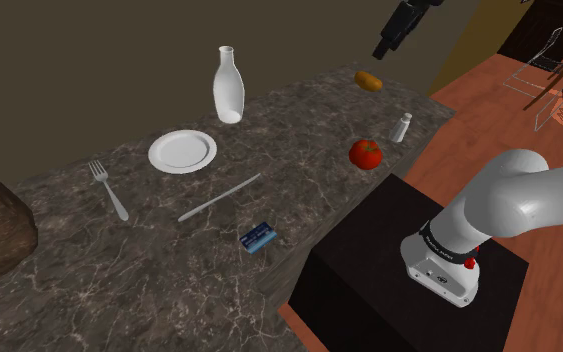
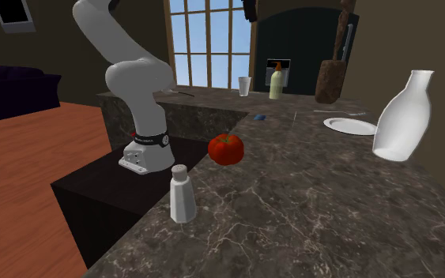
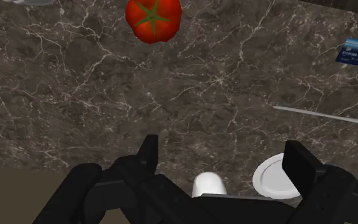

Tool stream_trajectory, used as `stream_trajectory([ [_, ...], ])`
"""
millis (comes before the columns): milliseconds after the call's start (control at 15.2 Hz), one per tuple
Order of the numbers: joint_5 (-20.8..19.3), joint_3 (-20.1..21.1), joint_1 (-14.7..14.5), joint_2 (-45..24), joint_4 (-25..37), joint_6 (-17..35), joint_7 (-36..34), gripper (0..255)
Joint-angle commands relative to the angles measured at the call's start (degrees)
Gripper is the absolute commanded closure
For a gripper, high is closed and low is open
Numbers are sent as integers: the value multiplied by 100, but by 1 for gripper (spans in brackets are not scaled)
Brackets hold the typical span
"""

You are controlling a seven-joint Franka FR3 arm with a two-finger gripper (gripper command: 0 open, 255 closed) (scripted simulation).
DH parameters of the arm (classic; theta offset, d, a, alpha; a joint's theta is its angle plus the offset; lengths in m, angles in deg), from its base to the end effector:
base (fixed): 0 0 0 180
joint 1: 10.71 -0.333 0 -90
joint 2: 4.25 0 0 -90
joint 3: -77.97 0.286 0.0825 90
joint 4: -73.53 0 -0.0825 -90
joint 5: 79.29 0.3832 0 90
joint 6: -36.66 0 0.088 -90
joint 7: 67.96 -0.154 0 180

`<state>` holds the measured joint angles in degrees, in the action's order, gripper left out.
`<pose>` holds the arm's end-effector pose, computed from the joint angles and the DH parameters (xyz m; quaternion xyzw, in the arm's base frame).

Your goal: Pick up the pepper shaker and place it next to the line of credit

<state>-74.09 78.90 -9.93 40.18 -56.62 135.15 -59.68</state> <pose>0.3545 0.0147 0.5755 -0.9906 -0.0697 -0.1137 0.0315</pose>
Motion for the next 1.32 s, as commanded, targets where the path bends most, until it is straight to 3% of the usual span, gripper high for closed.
stream_trajectory([
  [0,0,0,0,0,0,0,0,0],
  [660,-698,-694,479,-64,-1129,870,735,0],
  [1254,-1411,-1407,1013,-612,-1735,1840,1368,0],
])
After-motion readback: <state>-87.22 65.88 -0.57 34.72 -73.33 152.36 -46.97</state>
